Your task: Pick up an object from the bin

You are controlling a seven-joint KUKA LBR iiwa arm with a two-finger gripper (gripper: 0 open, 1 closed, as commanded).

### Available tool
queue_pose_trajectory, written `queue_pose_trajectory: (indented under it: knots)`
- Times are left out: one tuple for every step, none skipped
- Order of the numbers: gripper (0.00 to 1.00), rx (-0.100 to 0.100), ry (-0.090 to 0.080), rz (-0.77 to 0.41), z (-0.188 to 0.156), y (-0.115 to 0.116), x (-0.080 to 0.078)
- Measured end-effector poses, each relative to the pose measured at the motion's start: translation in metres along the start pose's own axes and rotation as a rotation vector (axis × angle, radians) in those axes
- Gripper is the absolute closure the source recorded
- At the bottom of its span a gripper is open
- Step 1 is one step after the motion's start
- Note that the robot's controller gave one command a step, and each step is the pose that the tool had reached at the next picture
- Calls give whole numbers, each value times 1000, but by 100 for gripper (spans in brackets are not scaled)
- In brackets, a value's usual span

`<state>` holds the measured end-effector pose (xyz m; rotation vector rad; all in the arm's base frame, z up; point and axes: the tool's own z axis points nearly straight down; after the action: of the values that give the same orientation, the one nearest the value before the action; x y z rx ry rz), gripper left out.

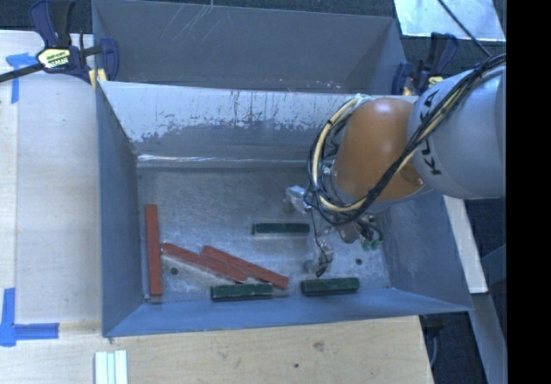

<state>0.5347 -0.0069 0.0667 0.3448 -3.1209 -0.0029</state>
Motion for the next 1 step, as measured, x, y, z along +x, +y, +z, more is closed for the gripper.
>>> queue_pose_trajectory:
  knots:
    - [0,2,-11,-35,-36,35,-47]
